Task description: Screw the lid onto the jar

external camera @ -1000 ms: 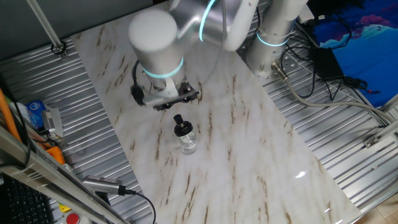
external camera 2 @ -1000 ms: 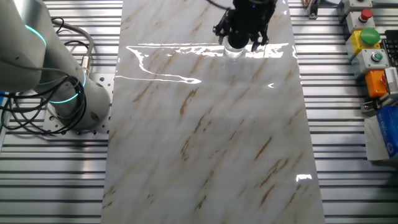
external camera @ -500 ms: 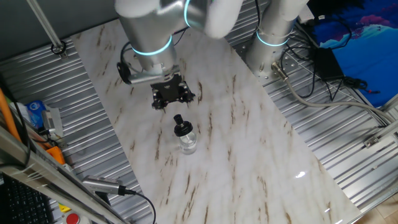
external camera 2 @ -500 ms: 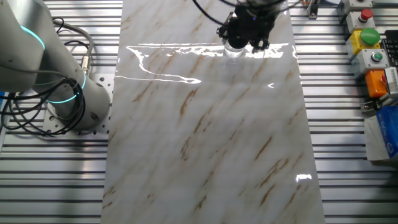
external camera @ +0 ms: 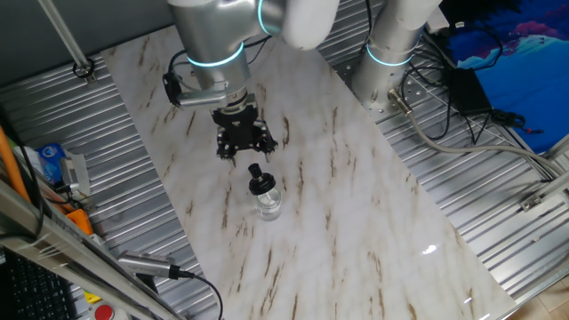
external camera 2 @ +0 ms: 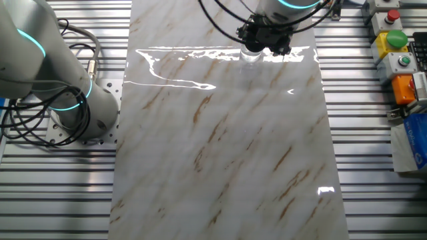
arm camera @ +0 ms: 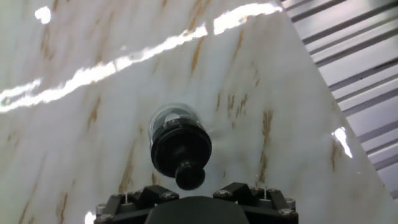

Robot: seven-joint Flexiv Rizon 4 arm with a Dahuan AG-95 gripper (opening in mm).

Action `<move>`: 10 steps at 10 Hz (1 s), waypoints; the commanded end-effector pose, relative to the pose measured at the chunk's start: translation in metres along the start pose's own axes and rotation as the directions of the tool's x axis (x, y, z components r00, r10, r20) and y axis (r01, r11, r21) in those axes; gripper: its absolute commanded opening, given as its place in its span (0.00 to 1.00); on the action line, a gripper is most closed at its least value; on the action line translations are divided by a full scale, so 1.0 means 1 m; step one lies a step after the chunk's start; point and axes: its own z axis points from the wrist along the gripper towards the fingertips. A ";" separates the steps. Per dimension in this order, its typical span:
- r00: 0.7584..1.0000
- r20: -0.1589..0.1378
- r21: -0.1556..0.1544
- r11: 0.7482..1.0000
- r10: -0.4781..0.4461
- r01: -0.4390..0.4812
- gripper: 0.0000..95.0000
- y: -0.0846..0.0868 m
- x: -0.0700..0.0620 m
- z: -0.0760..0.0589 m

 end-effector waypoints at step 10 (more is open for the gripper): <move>0.997 0.035 -0.025 0.997 0.073 -0.073 0.40 -0.001 -0.011 0.004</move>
